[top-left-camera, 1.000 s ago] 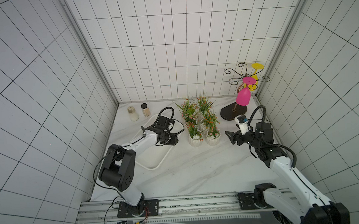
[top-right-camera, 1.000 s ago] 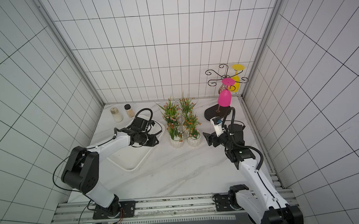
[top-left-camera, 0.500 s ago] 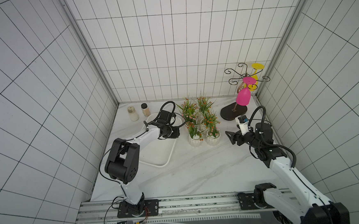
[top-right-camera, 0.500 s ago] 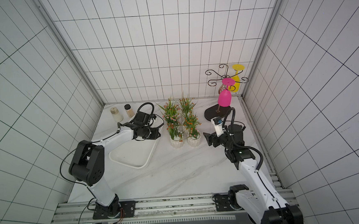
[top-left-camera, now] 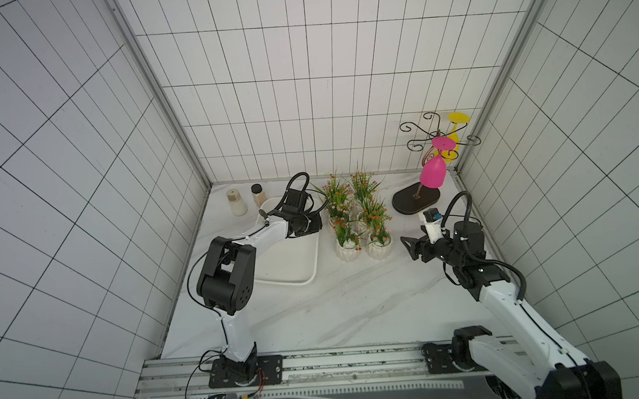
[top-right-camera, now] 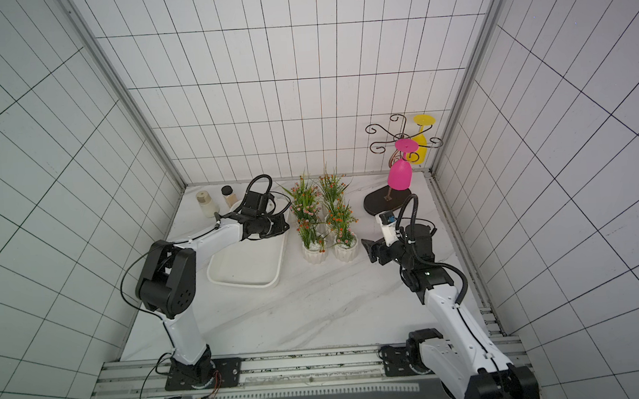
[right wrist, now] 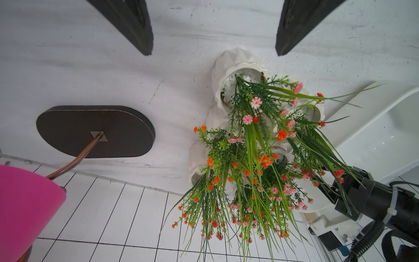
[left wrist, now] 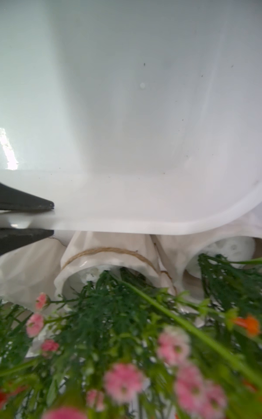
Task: Put the potted gypsophila into the storage box
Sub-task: Adjust the storage box at the center of the board.
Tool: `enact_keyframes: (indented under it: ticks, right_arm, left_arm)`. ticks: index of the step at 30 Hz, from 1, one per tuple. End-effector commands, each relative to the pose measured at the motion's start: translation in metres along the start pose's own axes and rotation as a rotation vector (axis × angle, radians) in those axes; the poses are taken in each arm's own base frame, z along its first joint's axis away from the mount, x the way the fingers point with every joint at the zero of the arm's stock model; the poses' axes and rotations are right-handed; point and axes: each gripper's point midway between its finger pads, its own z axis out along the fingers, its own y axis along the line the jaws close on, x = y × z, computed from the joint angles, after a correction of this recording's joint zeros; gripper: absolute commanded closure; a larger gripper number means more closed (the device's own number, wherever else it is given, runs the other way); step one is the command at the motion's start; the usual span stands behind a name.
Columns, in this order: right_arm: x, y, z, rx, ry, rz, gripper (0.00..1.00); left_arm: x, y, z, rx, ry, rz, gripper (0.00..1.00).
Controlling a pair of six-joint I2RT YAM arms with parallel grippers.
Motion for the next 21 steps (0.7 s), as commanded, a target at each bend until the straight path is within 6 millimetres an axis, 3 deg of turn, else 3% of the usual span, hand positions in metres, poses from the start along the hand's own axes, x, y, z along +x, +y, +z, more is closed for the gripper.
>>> enact_keyframes:
  ticks: [1,9,14,17,21]
  right_arm:
    - [0.017,0.008,0.001,-0.032,0.018,0.017,0.15]
    - [0.016,0.008,-0.001,-0.027,0.01,0.003,0.15]
    - [0.014,0.007,-0.002,-0.022,0.005,-0.004,0.14]
    - [0.014,0.007,-0.003,-0.018,0.004,-0.006,0.14]
    - [0.013,0.006,-0.004,-0.006,-0.004,-0.018,0.14]
  left_arm:
    - [-0.016,-0.013,0.008,0.063,-0.033,-0.148,1.0]
    - [-0.021,-0.02,0.026,0.096,-0.029,-0.226,1.0]
    - [-0.018,-0.02,0.026,0.104,-0.023,-0.217,0.72]
    - [-0.023,-0.025,0.011,0.115,-0.04,-0.187,0.58]
    - [-0.026,-0.026,-0.021,0.147,-0.069,-0.153,0.5]
